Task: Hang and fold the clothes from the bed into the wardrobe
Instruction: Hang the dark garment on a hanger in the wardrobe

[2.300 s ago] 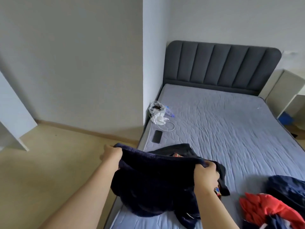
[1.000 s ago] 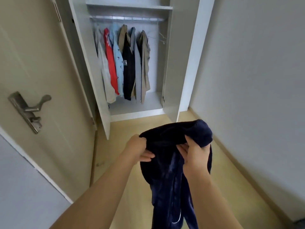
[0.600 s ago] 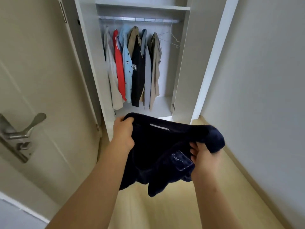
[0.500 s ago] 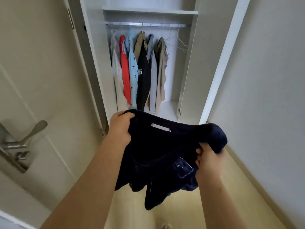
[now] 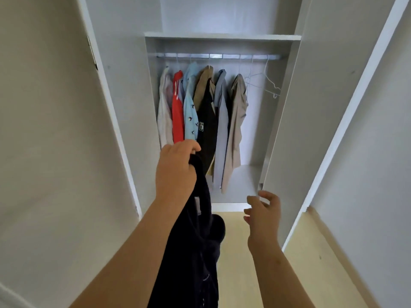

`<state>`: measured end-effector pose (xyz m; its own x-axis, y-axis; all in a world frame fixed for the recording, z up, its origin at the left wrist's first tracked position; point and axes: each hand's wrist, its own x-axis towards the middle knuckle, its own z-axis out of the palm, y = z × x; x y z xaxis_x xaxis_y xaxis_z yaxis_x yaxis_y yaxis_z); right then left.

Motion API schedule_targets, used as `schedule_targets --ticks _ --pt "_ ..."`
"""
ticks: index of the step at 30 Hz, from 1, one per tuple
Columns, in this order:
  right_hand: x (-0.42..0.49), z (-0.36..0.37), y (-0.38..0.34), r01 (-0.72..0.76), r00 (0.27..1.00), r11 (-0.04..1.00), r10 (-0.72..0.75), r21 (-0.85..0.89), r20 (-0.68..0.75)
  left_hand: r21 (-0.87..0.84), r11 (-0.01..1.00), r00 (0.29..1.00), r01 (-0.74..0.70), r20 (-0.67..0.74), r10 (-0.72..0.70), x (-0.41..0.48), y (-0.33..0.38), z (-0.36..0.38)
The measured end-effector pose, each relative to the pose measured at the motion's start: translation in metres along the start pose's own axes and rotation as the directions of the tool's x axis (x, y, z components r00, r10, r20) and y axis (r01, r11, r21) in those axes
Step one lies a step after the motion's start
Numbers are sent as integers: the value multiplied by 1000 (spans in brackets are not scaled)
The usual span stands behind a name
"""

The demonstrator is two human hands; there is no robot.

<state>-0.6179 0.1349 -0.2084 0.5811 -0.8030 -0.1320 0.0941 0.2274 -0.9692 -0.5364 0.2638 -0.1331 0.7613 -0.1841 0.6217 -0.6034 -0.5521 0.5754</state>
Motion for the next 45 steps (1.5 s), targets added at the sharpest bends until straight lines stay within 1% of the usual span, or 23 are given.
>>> schedule_targets --ticks 1,2,3,4,5,7,9,11,13,15,19,21,23,25,28,30,34,37,40,42,43,45 --pt "12 7 5 -31 999 999 31 -16 29 97 993 996 -68 -49 73 8 -5 8" --pt "24 13 9 -66 996 997 68 -38 55 150 984 989 -94 -99 110 15 -9 16" --pt "35 19 12 -101 992 993 105 -59 76 175 981 984 -83 -140 108 23 -12 24" --pt "47 24 14 -134 986 988 140 -77 90 190 981 983 -38 -168 71 32 -16 31" --pt "61 30 15 -156 981 984 165 -90 100 199 979 986 34 -169 0 43 -21 39" --pt "92 40 16 -177 975 978 190 -112 116 221 947 971 232 -99 -215 66 -36 60" --pt "125 51 15 -179 973 975 195 -130 126 222 883 905 413 6 -425 88 -54 82" --pt "158 65 14 -161 973 975 182 -150 139 118 846 838 519 125 -531 108 -70 109" --pt "194 81 12 -140 975 974 167 -179 145 -28 807 791 589 224 -570 133 -83 141" --pt "233 100 6 -132 975 971 164 -201 148 -143 764 767 629 274 -580 168 -93 173" --pt "315 140 -17 -88 987 974 114 -209 116 -303 675 739 672 326 -589 255 -106 229" --pt "351 158 -27 -69 991 981 88 -183 100 -410 602 728 685 353 -588 293 -108 253" --pt "379 171 -29 -82 991 982 98 -172 87 -505 514 714 694 384 -586 323 -109 273" --pt "404 180 -26 -106 991 981 118 -164 66 -562 438 699 701 421 -579 350 -109 293" --pt "444 192 -27 -102 993 982 110 -162 44 -639 312 681 703 481 -552 388 -109 319" --pt "472 199 -30 -86 995 983 93 -161 41 -662 248 667 707 509 -545 410 -109 335" --pt "532 217 -37 -42 997 985 53 -166 62 -676 96 597 731 565 -570 448 -112 366" --pt "584 231 -46 13 997 987 -1 -157 75 -682 18 558 731 583 -591 482 -114 393" --pt "640 243 -60 84 996 987 -77 -136 52 -687 -18 541 727 588 -601 515 -112 421" --pt "675 249 -67 128 992 974 -124 -185 32 -685 -22 536 728 590 -604 536 -112 439" --pt "693 252 -71 152 988 966 -148 -209 35 -688 -30 536 725 592 -603 545 -111 447" --pt "727 261 -78 169 984 956 -151 -242 91 -711 -50 545 701 580 -606 563 -107 460"
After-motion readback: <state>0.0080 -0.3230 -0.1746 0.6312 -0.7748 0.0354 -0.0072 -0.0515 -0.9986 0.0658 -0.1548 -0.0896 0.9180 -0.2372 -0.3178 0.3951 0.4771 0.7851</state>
